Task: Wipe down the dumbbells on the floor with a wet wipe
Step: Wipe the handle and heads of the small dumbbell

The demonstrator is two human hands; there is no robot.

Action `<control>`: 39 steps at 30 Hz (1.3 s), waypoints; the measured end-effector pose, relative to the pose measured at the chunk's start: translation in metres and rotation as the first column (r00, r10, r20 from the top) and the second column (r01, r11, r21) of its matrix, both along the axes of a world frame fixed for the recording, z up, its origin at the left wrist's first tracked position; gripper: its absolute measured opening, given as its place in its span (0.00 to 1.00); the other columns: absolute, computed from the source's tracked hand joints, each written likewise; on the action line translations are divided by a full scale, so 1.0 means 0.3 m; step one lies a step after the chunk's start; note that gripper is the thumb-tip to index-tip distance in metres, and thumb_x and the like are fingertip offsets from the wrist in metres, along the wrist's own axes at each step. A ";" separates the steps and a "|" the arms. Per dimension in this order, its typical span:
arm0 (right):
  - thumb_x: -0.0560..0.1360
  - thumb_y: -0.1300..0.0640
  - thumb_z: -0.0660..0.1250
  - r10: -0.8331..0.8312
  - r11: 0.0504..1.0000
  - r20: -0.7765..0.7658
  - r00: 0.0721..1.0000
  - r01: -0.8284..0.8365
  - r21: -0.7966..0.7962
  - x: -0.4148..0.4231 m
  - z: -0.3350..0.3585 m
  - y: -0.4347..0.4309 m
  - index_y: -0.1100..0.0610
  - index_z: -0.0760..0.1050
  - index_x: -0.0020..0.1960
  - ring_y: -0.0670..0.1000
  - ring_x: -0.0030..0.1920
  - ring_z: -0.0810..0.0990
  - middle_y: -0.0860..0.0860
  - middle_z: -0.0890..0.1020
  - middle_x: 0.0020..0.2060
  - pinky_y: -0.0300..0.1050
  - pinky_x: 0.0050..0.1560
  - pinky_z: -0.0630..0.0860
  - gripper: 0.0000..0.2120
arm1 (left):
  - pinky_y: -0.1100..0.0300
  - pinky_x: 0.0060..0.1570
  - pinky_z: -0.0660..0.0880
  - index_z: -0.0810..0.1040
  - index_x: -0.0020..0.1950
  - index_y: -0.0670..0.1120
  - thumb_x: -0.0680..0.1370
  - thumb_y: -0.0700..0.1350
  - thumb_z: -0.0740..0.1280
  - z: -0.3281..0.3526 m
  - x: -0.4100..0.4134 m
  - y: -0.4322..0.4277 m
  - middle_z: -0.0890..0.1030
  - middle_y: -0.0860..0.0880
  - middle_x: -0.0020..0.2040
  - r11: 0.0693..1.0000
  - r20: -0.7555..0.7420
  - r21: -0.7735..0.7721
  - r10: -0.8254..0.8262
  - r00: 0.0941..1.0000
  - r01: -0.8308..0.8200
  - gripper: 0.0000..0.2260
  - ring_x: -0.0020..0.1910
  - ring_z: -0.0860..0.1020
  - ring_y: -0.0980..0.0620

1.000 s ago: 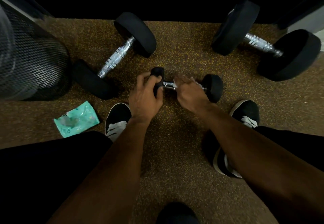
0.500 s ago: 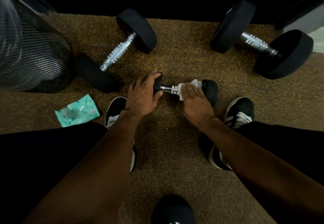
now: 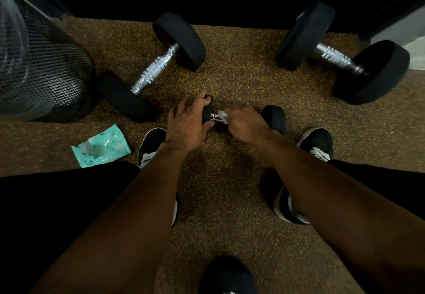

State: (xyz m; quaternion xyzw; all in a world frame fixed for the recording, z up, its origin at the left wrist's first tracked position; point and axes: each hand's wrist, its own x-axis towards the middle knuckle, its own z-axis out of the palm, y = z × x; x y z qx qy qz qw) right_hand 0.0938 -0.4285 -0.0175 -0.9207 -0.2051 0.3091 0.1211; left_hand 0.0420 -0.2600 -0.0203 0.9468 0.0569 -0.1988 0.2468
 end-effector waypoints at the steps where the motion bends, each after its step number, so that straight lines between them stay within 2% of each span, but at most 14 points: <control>1: 0.78 0.59 0.58 0.018 0.998 0.025 1.000 -0.017 -0.052 0.002 0.000 -0.026 0.58 0.72 0.63 0.61 0.53 0.79 0.58 0.81 0.54 0.54 0.59 0.69 0.14 | 0.37 0.75 0.53 0.63 0.75 0.53 0.79 0.52 0.68 0.000 0.001 0.001 0.57 0.58 0.81 1.000 0.001 0.001 0.000 1.000 0.000 0.26 0.80 0.52 0.46; 5: 0.79 0.55 0.56 0.014 0.986 0.062 0.998 -0.004 -0.167 0.002 -0.003 -0.064 0.54 0.72 0.62 0.61 0.49 0.80 0.59 0.81 0.51 0.51 0.41 0.71 0.13 | 0.37 0.74 0.55 0.63 0.75 0.54 0.78 0.52 0.69 0.001 0.007 -0.007 0.60 0.56 0.80 0.999 0.003 -0.029 0.037 0.999 -0.037 0.28 0.79 0.56 0.45; 8: 0.77 0.59 0.57 0.035 0.999 0.064 0.997 -0.036 0.013 -0.052 -0.003 -0.026 0.54 0.69 0.69 0.60 0.60 0.77 0.57 0.78 0.61 0.54 0.56 0.73 0.20 | 0.38 0.71 0.57 0.61 0.76 0.54 0.78 0.52 0.69 0.013 0.019 -0.005 0.65 0.54 0.78 0.999 -0.025 -0.010 0.051 0.998 -0.051 0.29 0.77 0.59 0.44; 12: 0.75 0.61 0.58 0.117 0.993 0.090 0.989 -0.117 -0.010 -0.087 -0.014 -0.071 0.56 0.59 0.77 0.55 0.75 0.62 0.54 0.65 0.75 0.57 0.75 0.55 0.30 | 0.38 0.70 0.58 0.60 0.76 0.54 0.78 0.54 0.69 0.027 0.037 -0.010 0.66 0.55 0.78 0.999 -0.041 0.011 0.035 0.999 -0.035 0.29 0.76 0.61 0.42; 16: 0.77 0.60 0.57 -0.039 0.992 0.120 0.992 0.053 -0.118 -0.098 0.017 -0.071 0.59 0.61 0.75 0.58 0.74 0.63 0.57 0.68 0.72 0.53 0.73 0.56 0.26 | 0.39 0.70 0.58 0.62 0.75 0.55 0.78 0.54 0.68 0.029 0.046 -0.009 0.66 0.54 0.78 1.000 -0.048 0.018 0.019 0.999 -0.019 0.27 0.74 0.62 0.42; 20: 0.78 0.59 0.58 0.116 0.989 -0.022 0.993 -0.118 -0.093 -0.102 0.061 -0.049 0.59 0.55 0.78 0.59 0.76 0.60 0.57 0.59 0.77 0.53 0.70 0.63 0.29 | 0.40 0.69 0.59 0.62 0.75 0.55 0.78 0.54 0.69 0.032 0.056 -0.005 0.67 0.53 0.77 0.999 -0.041 0.053 -0.004 0.999 0.006 0.28 0.74 0.63 0.42; 22: 0.79 0.60 0.58 0.058 0.997 -0.127 0.990 -0.051 0.056 -0.071 0.094 -0.076 0.60 0.64 0.74 0.58 0.70 0.70 0.58 0.68 0.72 0.37 0.63 0.67 0.23 | 0.41 0.70 0.59 0.63 0.75 0.56 0.77 0.54 0.70 0.039 0.058 -0.004 0.69 0.52 0.76 0.999 -0.038 0.054 -0.001 0.999 0.003 0.29 0.75 0.63 0.42; 23: 0.81 0.59 0.58 -0.083 0.984 -0.209 0.974 0.114 0.139 -0.056 0.122 -0.092 0.62 0.70 0.70 0.56 0.62 0.76 0.59 0.75 0.65 0.29 0.51 0.67 0.18 | 0.41 0.70 0.59 0.63 0.75 0.56 0.77 0.54 0.71 0.046 0.059 -0.004 0.69 0.51 0.76 0.999 -0.048 0.054 -0.004 0.999 0.007 0.29 0.75 0.62 0.43; 26: 0.82 0.52 0.59 -0.494 0.720 -0.473 0.730 0.648 0.248 -0.009 0.159 -0.152 0.61 0.75 0.65 0.51 0.44 0.80 0.57 0.81 0.52 0.32 0.38 0.71 0.17 | 0.39 0.71 0.59 0.64 0.76 0.55 0.76 0.54 0.72 0.076 0.078 -0.011 0.67 0.51 0.76 0.997 -0.080 0.065 -0.034 0.996 0.039 0.30 0.77 0.58 0.43; 29: 0.78 0.51 0.64 -0.584 0.389 -0.690 0.428 0.893 0.225 0.010 0.170 -0.198 0.60 0.78 0.60 0.59 0.54 0.81 0.62 0.82 0.55 0.50 0.52 0.75 0.16 | 0.38 0.73 0.60 0.63 0.78 0.57 0.75 0.53 0.72 0.140 0.108 -0.032 0.61 0.51 0.80 0.998 -0.083 -0.045 -0.039 0.996 0.036 0.33 0.78 0.57 0.43; 31: 0.77 0.55 0.64 -0.487 0.220 -0.818 0.306 0.949 0.224 0.009 0.180 -0.221 0.63 0.77 0.61 0.60 0.58 0.81 0.62 0.82 0.58 0.53 0.60 0.75 0.17 | 0.42 0.73 0.64 0.65 0.77 0.57 0.76 0.50 0.72 0.198 0.127 -0.062 0.65 0.50 0.78 0.928 -0.096 -0.360 0.061 0.994 -0.092 0.31 0.76 0.63 0.47; 33: 0.77 0.57 0.61 -0.363 0.138 -0.897 0.252 0.967 0.216 0.002 0.201 -0.230 0.65 0.74 0.65 0.60 0.61 0.79 0.61 0.80 0.61 0.55 0.64 0.74 0.19 | 0.50 0.70 0.68 0.68 0.76 0.54 0.76 0.50 0.71 0.237 0.142 -0.098 0.70 0.49 0.75 0.712 -0.167 -0.663 0.159 0.973 -0.230 0.29 0.73 0.69 0.51; 35: 0.78 0.58 0.60 -0.322 0.117 -0.914 0.247 0.968 0.221 -0.003 0.214 -0.234 0.64 0.73 0.67 0.61 0.63 0.78 0.61 0.80 0.62 0.57 0.65 0.74 0.19 | 0.54 0.67 0.71 0.71 0.74 0.53 0.75 0.56 0.73 0.259 0.153 -0.132 0.75 0.50 0.71 0.577 -0.260 -0.749 0.193 0.946 -0.324 0.29 0.68 0.74 0.54; 39: 0.80 0.57 0.61 -0.363 0.119 -0.882 0.300 0.954 0.276 -0.007 0.233 -0.237 0.57 0.74 0.67 0.58 0.62 0.80 0.56 0.82 0.60 0.57 0.62 0.76 0.16 | 0.52 0.56 0.80 0.78 0.65 0.51 0.73 0.59 0.74 0.246 0.146 -0.172 0.83 0.53 0.58 0.536 -0.405 -0.722 0.186 0.895 -0.438 0.24 0.55 0.82 0.54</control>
